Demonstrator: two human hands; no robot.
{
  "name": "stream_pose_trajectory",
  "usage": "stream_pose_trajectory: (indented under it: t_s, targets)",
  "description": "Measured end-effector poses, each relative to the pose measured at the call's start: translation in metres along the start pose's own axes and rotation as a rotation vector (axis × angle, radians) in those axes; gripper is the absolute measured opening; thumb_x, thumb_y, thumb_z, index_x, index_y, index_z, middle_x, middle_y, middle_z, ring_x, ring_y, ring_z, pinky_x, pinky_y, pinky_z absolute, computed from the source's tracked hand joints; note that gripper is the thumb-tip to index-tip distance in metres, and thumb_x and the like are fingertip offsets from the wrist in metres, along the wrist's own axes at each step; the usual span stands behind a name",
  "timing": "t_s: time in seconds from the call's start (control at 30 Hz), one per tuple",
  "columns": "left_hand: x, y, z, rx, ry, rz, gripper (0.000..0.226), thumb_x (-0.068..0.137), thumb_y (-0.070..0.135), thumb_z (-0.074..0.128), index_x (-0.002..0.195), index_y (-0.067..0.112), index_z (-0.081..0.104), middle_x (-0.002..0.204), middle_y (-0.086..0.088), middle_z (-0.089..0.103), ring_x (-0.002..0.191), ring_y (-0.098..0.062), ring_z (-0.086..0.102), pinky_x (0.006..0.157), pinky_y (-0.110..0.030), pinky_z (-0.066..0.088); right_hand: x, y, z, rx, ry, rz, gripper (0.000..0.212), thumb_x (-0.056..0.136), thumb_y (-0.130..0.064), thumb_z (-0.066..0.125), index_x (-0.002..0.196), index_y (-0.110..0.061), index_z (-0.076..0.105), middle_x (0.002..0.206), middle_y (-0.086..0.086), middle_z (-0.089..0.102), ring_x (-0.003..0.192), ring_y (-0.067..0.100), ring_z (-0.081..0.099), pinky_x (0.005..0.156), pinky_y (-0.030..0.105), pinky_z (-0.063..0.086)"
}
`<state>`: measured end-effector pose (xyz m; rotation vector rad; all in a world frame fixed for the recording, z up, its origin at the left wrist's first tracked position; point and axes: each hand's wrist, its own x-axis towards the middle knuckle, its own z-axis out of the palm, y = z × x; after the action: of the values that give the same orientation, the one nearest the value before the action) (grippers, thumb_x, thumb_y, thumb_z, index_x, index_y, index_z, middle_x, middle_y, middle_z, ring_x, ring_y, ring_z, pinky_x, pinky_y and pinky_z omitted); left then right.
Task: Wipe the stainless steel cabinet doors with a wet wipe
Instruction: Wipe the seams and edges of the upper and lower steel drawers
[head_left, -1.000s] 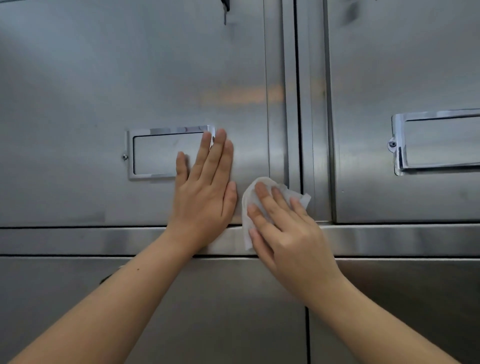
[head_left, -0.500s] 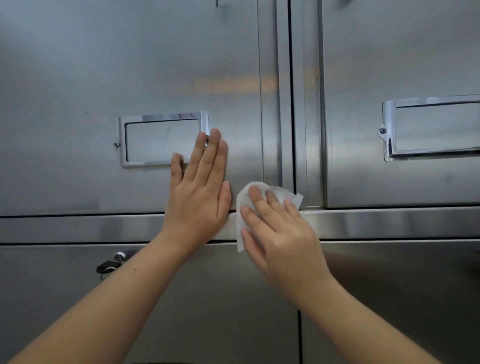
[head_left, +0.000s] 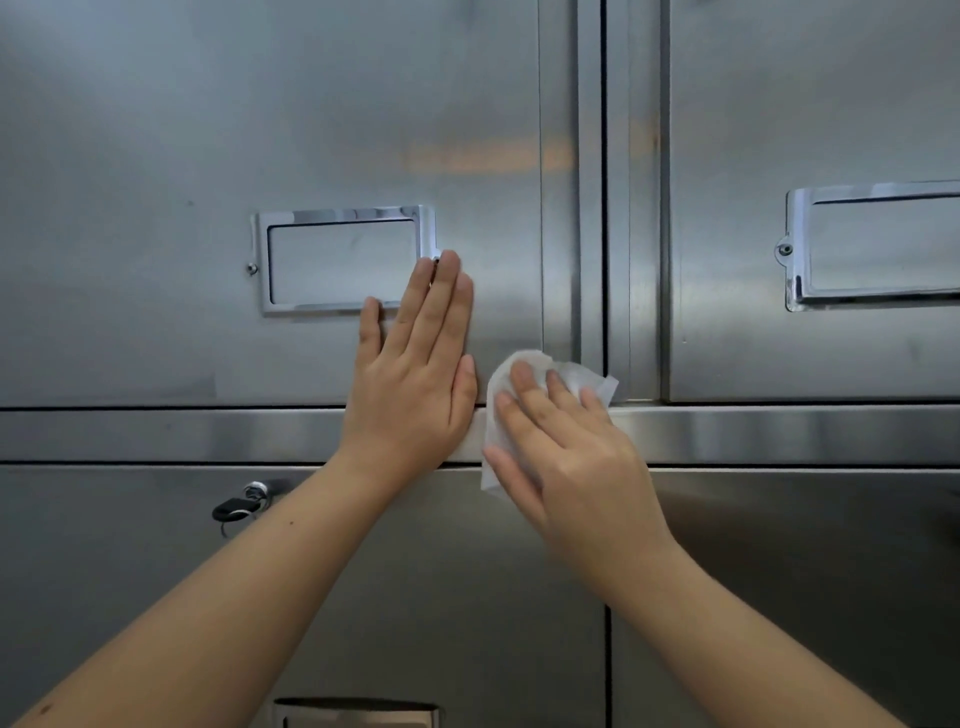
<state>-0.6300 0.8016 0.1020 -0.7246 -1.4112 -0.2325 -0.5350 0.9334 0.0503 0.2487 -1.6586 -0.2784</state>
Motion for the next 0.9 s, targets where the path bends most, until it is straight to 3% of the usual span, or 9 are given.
stream_pose_trajectory:
  t_s: [0.17, 0.47, 0.7, 0.9]
  targets:
    - [0.0, -0.001, 0.0, 0.016, -0.01, -0.001, 0.057, 0.094, 0.026, 0.027, 0.145, 0.001, 0.028, 0.153, -0.014, 0.028, 0.141, -0.018, 0.019, 0.115, -0.04, -0.003, 0.026, 0.005, 0.005, -0.018, 0.035, 0.036, 0.044, 0.091, -0.028, 0.043, 0.12, -0.001, 0.063, 0.133, 0.019, 0.053, 0.116, 0.038, 0.056, 0.093, 0.052, 0.045]
    - [-0.001, -0.001, 0.0, -0.003, -0.016, -0.002, 0.057, 0.095, 0.026, 0.026, 0.146, 0.001, 0.026, 0.154, -0.014, 0.025, 0.142, -0.018, 0.015, 0.115, -0.042, 0.002, -0.004, -0.005, 0.002, -0.081, 0.045, -0.007, 0.036, 0.093, -0.022, 0.045, 0.112, -0.004, 0.069, 0.127, 0.016, 0.059, 0.112, 0.034, 0.06, 0.093, 0.048, 0.047]
    - [-0.001, -0.001, 0.002, -0.001, 0.013, 0.003, 0.056, 0.096, 0.026, 0.026, 0.145, 0.002, 0.026, 0.153, -0.014, 0.027, 0.142, -0.018, 0.019, 0.115, -0.044, 0.005, 0.007, 0.002, 0.007, -0.034, 0.043, 0.019, 0.039, 0.091, -0.023, 0.045, 0.12, -0.005, 0.064, 0.134, 0.014, 0.054, 0.119, 0.034, 0.055, 0.096, 0.05, 0.044]
    - [-0.001, -0.001, 0.003, 0.01, 0.012, 0.008, 0.056, 0.096, 0.027, 0.024, 0.146, 0.002, 0.025, 0.153, -0.014, 0.027, 0.142, -0.018, 0.017, 0.115, -0.043, 0.004, -0.003, -0.006, 0.004, -0.079, 0.059, 0.02, 0.033, 0.092, -0.021, 0.048, 0.113, -0.008, 0.07, 0.127, 0.012, 0.06, 0.111, 0.031, 0.061, 0.093, 0.045, 0.047]
